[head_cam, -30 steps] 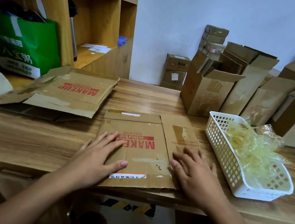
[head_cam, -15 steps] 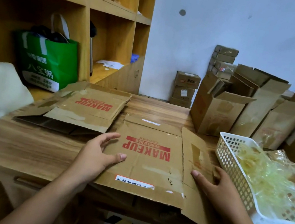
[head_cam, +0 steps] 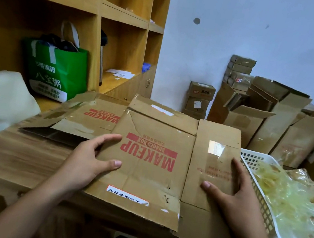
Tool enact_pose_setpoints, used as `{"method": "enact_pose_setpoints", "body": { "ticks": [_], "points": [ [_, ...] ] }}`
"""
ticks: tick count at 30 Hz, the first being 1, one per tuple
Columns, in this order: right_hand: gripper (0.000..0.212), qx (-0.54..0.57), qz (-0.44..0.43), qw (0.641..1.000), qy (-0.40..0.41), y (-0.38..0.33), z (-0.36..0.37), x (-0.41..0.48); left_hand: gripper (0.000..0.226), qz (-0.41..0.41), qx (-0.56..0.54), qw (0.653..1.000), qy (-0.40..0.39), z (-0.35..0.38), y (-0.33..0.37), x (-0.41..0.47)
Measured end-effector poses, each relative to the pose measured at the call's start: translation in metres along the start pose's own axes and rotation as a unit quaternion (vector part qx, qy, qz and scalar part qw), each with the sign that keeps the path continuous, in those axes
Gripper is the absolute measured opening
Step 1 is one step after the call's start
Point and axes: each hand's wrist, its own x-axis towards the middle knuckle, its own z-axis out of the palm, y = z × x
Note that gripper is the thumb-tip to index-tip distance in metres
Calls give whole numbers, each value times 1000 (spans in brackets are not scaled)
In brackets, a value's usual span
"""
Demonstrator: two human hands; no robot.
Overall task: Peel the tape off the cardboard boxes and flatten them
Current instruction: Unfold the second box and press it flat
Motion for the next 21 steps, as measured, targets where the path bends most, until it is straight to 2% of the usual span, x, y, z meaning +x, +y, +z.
{"method": "enact_pose_setpoints", "body": {
  "ticks": [4, 11, 15, 18, 21],
  "points": [
    [101, -99, -10, 995, -10, 5, 17, 0, 67, 38, 112, 993, 16, 2, -5, -6],
    [97, -149, -19, 988, -33, -20, 45, 22, 62, 67, 213, 974, 40, -43, 6, 14],
    [86, -146, -42, 987, -52, -52, 84, 55, 60, 77, 231, 968, 62, -87, 16, 47],
    [72, -137, -53, 987, -67, -69, 125, 82, 59, 68, 231, 968, 70, -120, 14, 73],
    [68, -138, -61, 984, -95, -79, 167, 108, 56, 49, 250, 964, 77, -148, 3, 97]
  ]
}}
